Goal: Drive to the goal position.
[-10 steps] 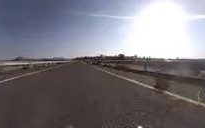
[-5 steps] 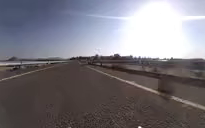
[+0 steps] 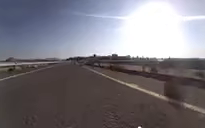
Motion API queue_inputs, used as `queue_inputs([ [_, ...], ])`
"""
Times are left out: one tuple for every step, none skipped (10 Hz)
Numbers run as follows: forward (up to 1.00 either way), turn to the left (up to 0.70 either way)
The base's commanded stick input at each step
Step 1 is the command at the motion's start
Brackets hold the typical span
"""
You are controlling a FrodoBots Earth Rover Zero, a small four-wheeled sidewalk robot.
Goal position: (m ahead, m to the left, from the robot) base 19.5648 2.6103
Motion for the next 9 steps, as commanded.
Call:
queue_inputs([
  [0.7,0.0],
  [0.7,0.0],
  [0.7,0.0],
  [0.7,0.0],
  [0.7,0.0],
  [0.7,0.0],
  [0.7,0.0],
  [0.7,0.0],
  [0.7,0.0],
])
